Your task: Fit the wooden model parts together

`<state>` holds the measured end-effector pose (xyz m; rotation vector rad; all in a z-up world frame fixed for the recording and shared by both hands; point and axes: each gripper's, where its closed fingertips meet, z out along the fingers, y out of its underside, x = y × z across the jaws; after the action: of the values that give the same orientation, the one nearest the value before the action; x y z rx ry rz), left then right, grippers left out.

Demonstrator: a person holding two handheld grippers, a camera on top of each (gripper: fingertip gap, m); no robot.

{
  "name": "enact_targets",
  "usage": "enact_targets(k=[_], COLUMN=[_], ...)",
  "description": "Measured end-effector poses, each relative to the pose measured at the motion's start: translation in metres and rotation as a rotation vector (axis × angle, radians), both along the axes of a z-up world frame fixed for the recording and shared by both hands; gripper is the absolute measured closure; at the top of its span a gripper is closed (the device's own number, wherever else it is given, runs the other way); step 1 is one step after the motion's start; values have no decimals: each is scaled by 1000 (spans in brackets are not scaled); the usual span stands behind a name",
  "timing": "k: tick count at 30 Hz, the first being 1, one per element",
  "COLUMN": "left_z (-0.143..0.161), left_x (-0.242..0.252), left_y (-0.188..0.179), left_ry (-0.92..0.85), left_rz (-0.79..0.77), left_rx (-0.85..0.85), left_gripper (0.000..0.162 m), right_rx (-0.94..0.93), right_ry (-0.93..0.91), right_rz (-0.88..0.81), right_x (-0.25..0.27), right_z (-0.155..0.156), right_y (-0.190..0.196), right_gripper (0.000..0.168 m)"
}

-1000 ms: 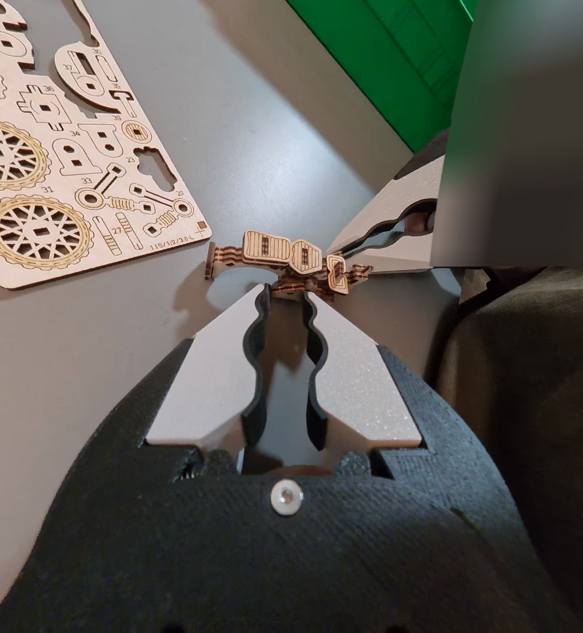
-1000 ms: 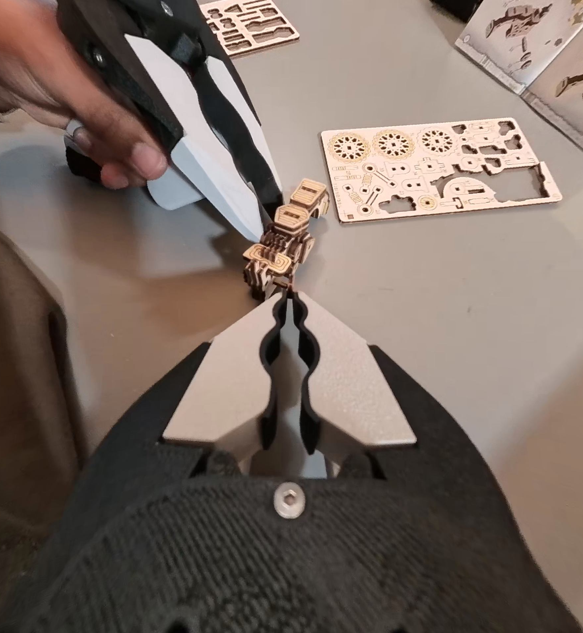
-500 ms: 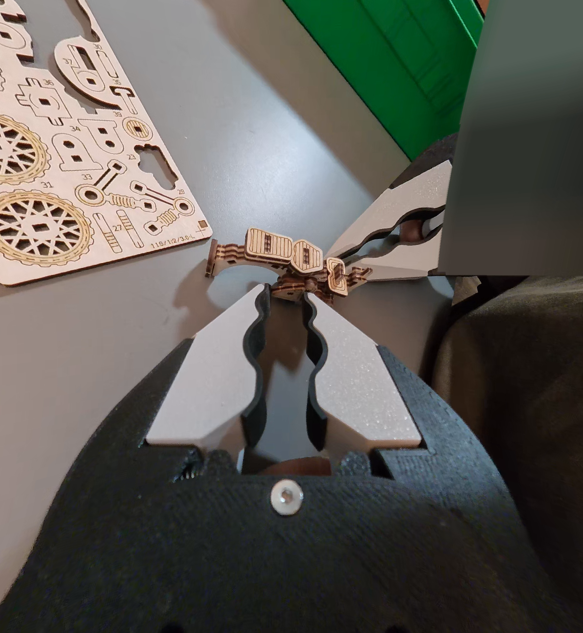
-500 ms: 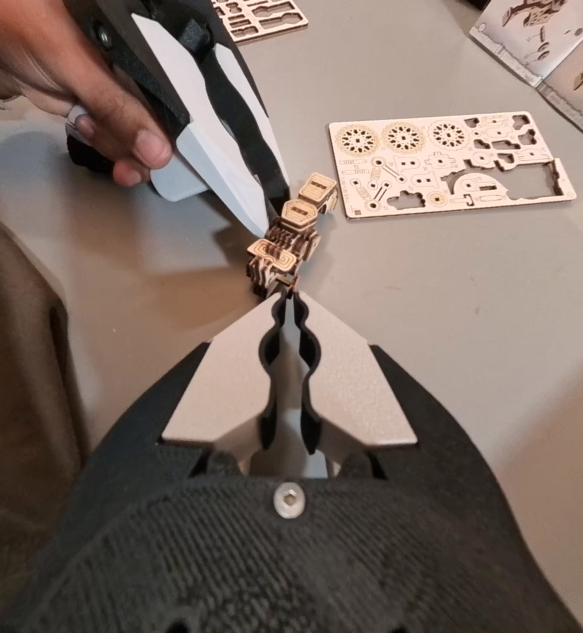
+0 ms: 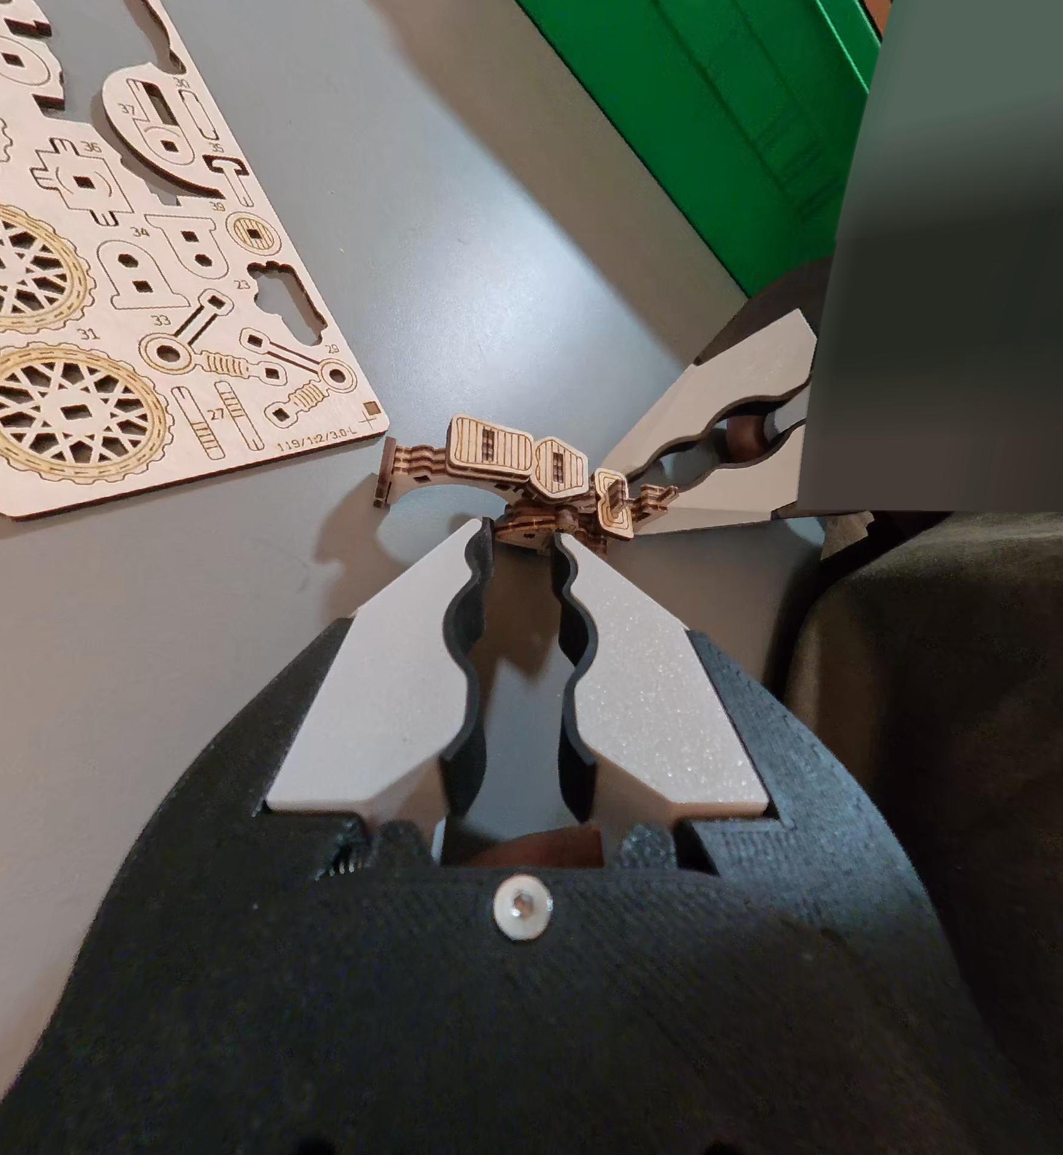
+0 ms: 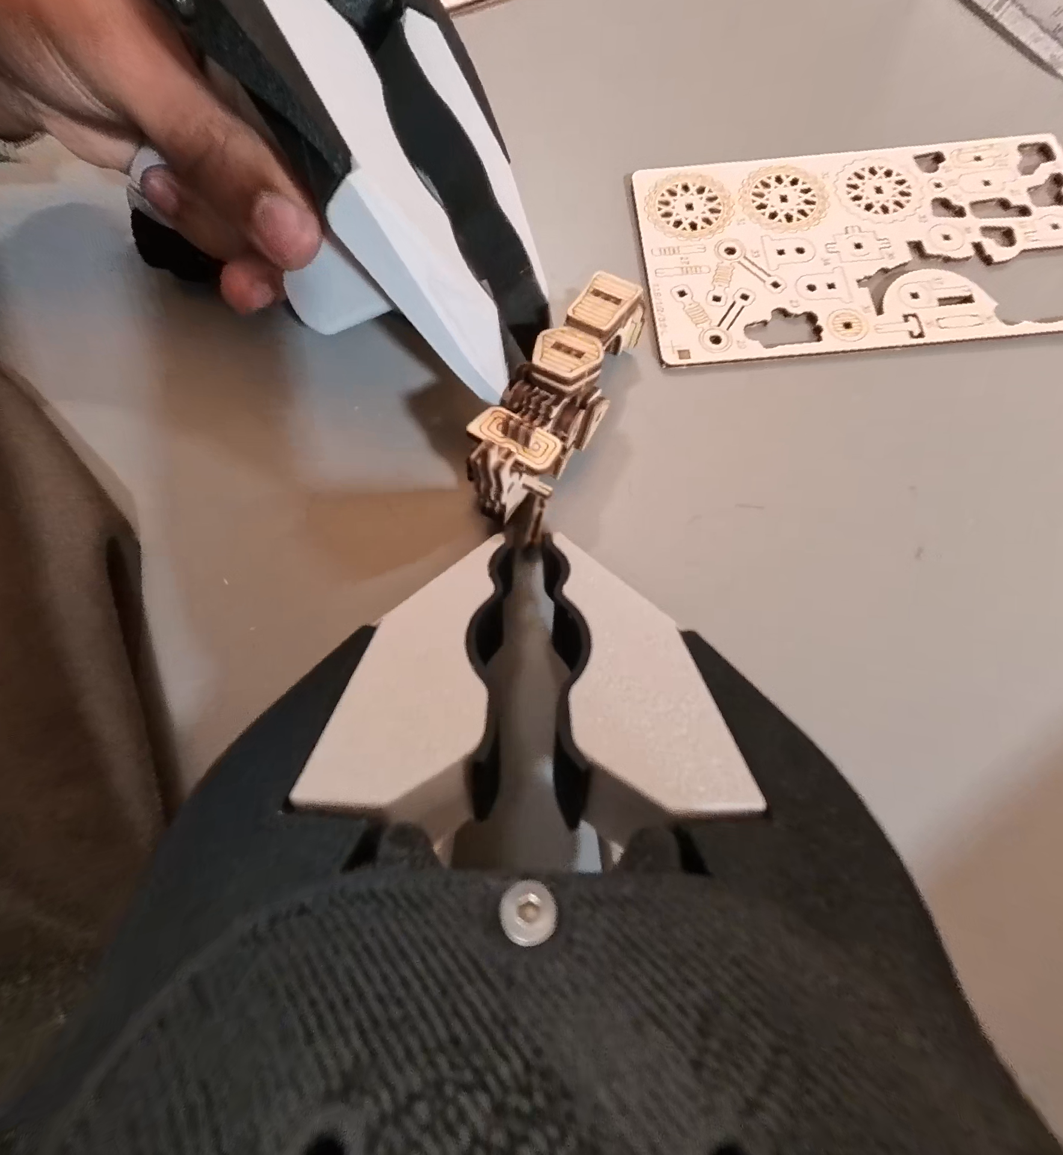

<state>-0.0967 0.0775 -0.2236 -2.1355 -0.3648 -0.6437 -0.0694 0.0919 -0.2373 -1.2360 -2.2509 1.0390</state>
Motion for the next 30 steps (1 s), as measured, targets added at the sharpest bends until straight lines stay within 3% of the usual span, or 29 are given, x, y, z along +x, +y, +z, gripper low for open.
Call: enact_targets(k=[1,7,18,22,30], left_z=[0,0,2,3,6], left_x=[0,-1,-2,-3,-15], left_y=[0,0,-2,-7,-25], left_ry=[-3,-15,-32,-29,41], left_rz=[1,3,18,19,31], left_rx=[1,4,15,21,21], left_gripper=[145,145,145,145,126], right_rx=[-19,-148,-167,-90,42], right_ry=[-12,-82,-93,-54,43], right_rz=[-2,-57,-73,-68,-93], right_x=[1,2,0,-3,-1], right_z=[0,2,2,1,9], right_y=[1,9,4,3,11], right_gripper=[159,158,153,160,160])
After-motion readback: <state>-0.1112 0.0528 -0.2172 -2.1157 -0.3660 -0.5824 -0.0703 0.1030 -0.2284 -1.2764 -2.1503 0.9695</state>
